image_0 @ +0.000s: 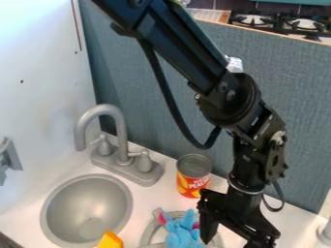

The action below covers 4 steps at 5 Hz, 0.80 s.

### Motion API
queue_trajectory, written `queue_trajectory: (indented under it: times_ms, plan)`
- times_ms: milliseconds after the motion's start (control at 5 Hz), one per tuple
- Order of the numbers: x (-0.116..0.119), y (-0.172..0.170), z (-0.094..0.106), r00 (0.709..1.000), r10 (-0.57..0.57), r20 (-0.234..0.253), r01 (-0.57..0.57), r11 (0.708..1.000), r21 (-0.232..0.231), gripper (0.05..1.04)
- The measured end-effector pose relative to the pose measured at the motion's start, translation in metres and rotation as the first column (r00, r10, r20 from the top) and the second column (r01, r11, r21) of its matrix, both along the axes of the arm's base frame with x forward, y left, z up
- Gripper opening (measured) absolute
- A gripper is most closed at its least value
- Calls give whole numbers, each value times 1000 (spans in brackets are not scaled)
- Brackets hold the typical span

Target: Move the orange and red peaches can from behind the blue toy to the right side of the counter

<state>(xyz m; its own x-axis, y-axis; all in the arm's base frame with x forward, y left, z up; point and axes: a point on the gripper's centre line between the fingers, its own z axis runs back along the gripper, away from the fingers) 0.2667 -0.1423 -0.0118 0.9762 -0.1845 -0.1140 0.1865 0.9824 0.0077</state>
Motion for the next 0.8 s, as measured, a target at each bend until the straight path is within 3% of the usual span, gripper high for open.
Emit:
queue_trajectory:
  times_ms: [200, 400, 800]
  plan:
    - [-5, 3, -9, 1000, 3, -30, -2, 1000, 15, 1000]
    - [10, 21, 8, 999, 43, 31, -43, 999, -6, 1000]
    - [60, 88, 32, 956, 260, 136, -252, 965, -73, 1000]
